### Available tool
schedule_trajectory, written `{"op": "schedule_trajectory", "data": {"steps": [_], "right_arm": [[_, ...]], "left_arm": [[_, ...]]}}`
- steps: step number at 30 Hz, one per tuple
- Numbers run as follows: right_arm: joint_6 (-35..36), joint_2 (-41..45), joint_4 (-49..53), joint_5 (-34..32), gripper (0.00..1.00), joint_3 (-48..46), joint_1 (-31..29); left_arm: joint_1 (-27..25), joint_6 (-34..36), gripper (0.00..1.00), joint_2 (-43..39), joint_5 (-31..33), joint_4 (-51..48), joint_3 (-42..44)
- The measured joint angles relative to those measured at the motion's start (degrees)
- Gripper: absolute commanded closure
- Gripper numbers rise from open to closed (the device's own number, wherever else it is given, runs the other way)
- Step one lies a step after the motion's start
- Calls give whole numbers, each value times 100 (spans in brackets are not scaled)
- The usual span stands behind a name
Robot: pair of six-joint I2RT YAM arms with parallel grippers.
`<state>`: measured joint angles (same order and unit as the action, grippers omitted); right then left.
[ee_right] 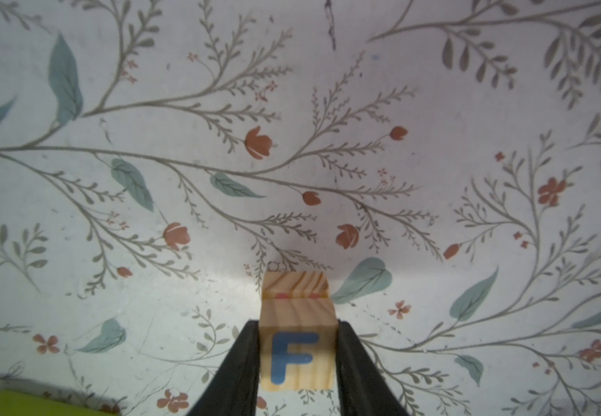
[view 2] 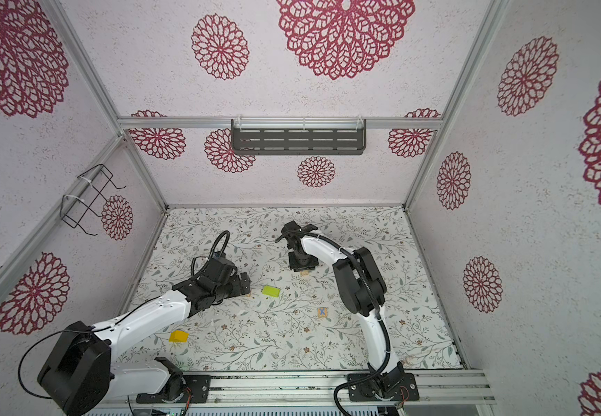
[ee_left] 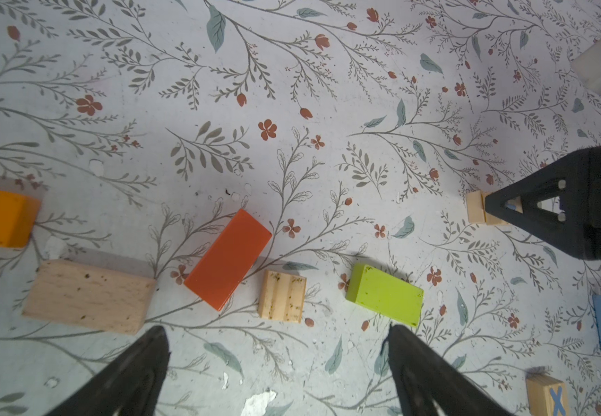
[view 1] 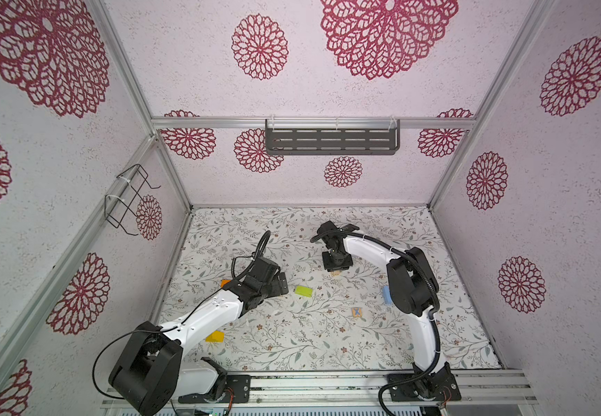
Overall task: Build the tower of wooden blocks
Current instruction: 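Carry the F cube over the H cube and lower it on top, then release the F cube and move the right gripper over the X letter cube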
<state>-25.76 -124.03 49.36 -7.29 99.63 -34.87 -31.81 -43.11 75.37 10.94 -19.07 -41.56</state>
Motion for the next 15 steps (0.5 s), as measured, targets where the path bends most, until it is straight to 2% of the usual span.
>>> {"op": "schedule_trajectory", "data": {"steps": [8,15], "right_arm": [[-46,-26,7,-20,49,0,2],[-83,-26,39,-46,45,31,2]], "left_arm": [[0,0,3,-50,0,-2,28],[0,0,3,-92,-2,-7,28]]}}
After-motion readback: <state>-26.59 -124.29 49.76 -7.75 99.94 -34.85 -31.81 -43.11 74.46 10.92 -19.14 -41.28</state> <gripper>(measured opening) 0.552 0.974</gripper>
